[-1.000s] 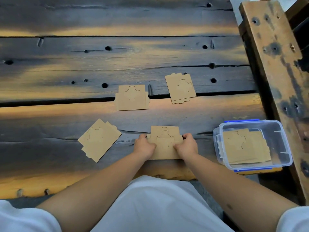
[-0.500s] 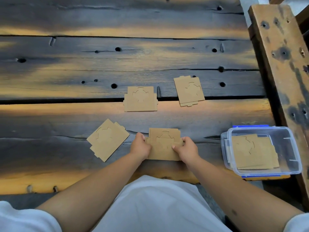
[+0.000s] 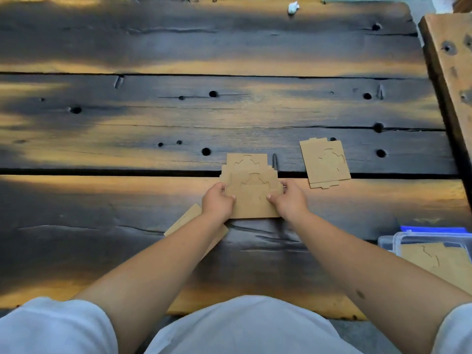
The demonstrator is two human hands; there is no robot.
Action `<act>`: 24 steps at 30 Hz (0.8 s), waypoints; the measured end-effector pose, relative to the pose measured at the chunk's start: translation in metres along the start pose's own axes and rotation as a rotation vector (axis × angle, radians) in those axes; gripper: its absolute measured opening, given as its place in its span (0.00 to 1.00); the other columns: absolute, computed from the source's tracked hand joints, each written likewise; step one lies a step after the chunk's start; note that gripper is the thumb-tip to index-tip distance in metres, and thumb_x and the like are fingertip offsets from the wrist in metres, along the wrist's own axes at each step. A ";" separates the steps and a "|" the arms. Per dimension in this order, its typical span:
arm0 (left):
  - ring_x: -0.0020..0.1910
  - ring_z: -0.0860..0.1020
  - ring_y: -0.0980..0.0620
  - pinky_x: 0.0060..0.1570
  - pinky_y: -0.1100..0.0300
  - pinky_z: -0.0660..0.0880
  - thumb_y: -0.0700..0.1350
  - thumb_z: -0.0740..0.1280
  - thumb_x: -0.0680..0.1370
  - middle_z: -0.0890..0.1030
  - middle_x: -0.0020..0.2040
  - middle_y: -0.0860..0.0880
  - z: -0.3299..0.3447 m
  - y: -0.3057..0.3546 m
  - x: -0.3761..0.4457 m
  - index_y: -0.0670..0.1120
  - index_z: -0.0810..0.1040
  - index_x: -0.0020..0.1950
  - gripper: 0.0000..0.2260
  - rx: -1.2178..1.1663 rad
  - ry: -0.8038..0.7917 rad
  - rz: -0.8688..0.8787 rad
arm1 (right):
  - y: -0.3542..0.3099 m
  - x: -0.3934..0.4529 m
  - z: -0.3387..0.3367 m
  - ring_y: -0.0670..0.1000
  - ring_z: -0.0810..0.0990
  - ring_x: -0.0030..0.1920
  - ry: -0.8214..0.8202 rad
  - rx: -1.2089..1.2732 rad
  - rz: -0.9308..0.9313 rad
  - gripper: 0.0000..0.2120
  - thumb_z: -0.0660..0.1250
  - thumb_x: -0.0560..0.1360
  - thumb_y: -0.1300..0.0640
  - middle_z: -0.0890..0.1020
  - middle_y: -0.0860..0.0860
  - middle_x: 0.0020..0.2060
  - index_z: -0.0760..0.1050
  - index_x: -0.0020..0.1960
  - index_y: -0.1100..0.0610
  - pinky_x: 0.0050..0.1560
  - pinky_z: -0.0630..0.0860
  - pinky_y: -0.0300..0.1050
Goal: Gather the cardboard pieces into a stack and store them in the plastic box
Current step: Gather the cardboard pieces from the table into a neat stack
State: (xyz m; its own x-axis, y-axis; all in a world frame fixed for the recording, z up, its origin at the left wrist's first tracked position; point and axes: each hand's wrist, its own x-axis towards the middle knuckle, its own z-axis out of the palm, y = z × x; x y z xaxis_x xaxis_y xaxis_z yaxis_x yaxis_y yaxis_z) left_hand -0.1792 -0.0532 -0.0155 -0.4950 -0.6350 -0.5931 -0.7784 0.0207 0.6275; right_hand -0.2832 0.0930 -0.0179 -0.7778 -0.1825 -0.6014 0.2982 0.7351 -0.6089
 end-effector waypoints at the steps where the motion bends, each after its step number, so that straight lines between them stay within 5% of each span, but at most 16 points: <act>1: 0.50 0.78 0.48 0.50 0.58 0.73 0.42 0.67 0.75 0.81 0.51 0.49 -0.003 0.005 0.009 0.49 0.77 0.55 0.09 0.017 0.007 0.009 | -0.008 0.006 0.002 0.55 0.79 0.55 0.015 -0.035 -0.005 0.20 0.75 0.70 0.56 0.81 0.53 0.55 0.74 0.59 0.54 0.54 0.73 0.44; 8: 0.49 0.77 0.47 0.44 0.63 0.68 0.38 0.62 0.73 0.79 0.56 0.43 -0.013 0.027 0.057 0.48 0.80 0.57 0.15 0.126 0.021 0.018 | -0.044 0.044 0.019 0.56 0.75 0.58 0.075 -0.146 0.077 0.24 0.75 0.70 0.53 0.73 0.59 0.62 0.73 0.63 0.56 0.56 0.69 0.42; 11: 0.52 0.77 0.44 0.44 0.59 0.71 0.37 0.60 0.72 0.81 0.51 0.45 -0.009 0.029 0.067 0.46 0.78 0.54 0.14 0.175 0.008 -0.010 | -0.046 0.055 0.027 0.60 0.75 0.61 0.032 -0.234 0.121 0.25 0.73 0.71 0.51 0.77 0.59 0.60 0.70 0.64 0.58 0.57 0.72 0.48; 16: 0.56 0.76 0.43 0.46 0.59 0.69 0.39 0.64 0.73 0.78 0.57 0.46 -0.006 0.027 0.072 0.47 0.66 0.68 0.24 0.176 0.031 -0.047 | -0.043 0.060 0.028 0.60 0.75 0.60 0.019 -0.233 0.115 0.27 0.74 0.70 0.54 0.79 0.57 0.57 0.65 0.64 0.56 0.57 0.72 0.50; 24: 0.53 0.77 0.48 0.48 0.61 0.69 0.42 0.68 0.73 0.80 0.57 0.49 -0.009 0.020 0.057 0.51 0.73 0.62 0.18 0.138 -0.050 0.019 | -0.033 0.042 0.018 0.57 0.76 0.60 -0.062 -0.166 0.014 0.27 0.73 0.71 0.55 0.79 0.55 0.60 0.68 0.67 0.55 0.59 0.73 0.49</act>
State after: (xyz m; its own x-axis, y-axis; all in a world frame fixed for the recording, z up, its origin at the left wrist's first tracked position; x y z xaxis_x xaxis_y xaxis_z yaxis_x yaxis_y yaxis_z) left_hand -0.2191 -0.0961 -0.0319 -0.5263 -0.5939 -0.6085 -0.8127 0.1410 0.5653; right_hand -0.3158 0.0488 -0.0324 -0.7368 -0.2074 -0.6435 0.2100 0.8345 -0.5095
